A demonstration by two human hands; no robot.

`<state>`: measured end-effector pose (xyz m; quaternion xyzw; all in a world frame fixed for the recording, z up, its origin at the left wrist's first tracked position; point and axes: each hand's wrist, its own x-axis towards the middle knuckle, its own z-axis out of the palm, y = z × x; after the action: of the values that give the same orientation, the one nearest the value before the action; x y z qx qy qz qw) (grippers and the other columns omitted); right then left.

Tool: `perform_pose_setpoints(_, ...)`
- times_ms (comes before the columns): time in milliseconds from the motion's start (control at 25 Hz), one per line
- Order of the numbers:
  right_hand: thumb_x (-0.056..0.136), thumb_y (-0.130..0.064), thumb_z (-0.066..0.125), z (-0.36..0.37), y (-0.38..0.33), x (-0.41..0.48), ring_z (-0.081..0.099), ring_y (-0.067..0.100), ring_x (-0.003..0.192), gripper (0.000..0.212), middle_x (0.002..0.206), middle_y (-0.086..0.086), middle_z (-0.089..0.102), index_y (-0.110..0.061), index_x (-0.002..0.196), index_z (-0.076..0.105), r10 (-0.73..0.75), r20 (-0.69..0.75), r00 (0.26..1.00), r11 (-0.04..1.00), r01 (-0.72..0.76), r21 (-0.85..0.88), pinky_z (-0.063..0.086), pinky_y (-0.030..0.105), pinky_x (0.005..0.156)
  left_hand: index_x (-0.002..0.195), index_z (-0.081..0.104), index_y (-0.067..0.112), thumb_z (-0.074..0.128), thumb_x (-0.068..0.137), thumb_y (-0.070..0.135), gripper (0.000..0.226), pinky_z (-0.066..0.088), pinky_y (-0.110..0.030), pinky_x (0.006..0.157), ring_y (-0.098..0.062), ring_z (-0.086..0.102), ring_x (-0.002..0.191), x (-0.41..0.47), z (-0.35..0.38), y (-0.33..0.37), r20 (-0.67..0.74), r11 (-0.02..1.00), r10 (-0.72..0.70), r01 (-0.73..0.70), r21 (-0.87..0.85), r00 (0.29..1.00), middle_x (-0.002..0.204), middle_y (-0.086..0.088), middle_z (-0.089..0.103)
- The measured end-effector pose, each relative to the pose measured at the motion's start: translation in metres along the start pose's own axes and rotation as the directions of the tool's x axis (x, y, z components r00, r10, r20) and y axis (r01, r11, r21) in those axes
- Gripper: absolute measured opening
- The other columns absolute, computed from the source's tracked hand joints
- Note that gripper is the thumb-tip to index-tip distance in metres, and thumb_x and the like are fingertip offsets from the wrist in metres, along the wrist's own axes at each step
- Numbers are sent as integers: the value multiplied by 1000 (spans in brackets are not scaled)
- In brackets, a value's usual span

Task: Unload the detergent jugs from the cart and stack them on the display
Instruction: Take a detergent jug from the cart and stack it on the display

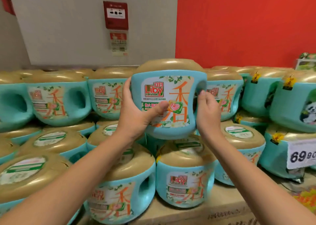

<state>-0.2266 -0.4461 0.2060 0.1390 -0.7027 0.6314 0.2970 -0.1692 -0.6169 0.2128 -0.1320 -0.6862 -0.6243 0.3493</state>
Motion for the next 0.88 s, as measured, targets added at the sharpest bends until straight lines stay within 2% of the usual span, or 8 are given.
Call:
perform_pose_setpoints(120,104,-25,36,7,19,16,62,17,92,20,97,2,63,-17,105,54,43,93,995,996,-50,69,51,44,85,147,23,24,91,54,35,115,56,-22,85,-2,64,107,21,7,-29,34,999,-3,2,47,999,126,7,60)
perform_pose_setpoints(240,102,-35,41,7,40,21,59,13,111,21,116,-1,63,-25,118,51,9,216,976,986,-44,158,47,46,100,149,16,31,83,50,51,121,51,-8,78,13,60,102,32,10,-49,82,990,-39,28,136,996,122,18,57)
perform_pose_setpoints(360,87,-56,52,4,50,20,55,11,118,47,123,-4,59,-27,123,47,-72,272,960,996,52,77,45,42,103,149,10,35,81,52,55,123,50,-6,77,16,58,102,34,7,-66,101,983,-70,51,177,992,123,24,53)
perform_pose_setpoints(440,81,-66,55,5,52,22,49,16,124,68,129,-2,55,-20,131,47,-88,212,973,990,110,-94,40,42,106,147,2,44,79,52,60,123,47,-3,78,18,55,105,32,7,-72,121,976,-94,67,210,988,130,21,51)
perform_pose_setpoints(520,80,-67,55,5,52,22,43,20,128,78,134,2,51,-14,136,46,-98,148,984,965,130,-227,35,44,109,144,-8,52,80,50,70,130,43,-10,93,10,49,117,31,9,-72,86,956,-112,84,281,990,143,9,40)
perform_pose_setpoints(600,78,-65,52,4,50,21,41,21,129,81,135,4,50,-11,137,45,-97,153,983,961,132,-242,34,44,109,148,-7,48,76,48,75,132,35,-28,105,-6,38,126,32,9,-73,15,912,-117,101,399,993,146,6,25)
perform_pose_setpoints(800,76,-68,48,1,49,19,43,21,127,82,132,4,52,-11,136,45,-91,107,990,951,118,-285,36,42,108,153,13,40,79,46,74,130,43,-28,99,-4,41,125,30,2,-73,48,929,-100,77,362,994,142,11,39)
perform_pose_setpoints(880,77,-66,49,-2,50,19,43,21,126,82,131,5,53,-10,136,46,-75,76,994,956,93,-278,36,43,107,152,19,36,77,51,65,120,49,-37,101,-10,43,130,28,2,-73,80,936,-110,76,344,991,147,8,40)
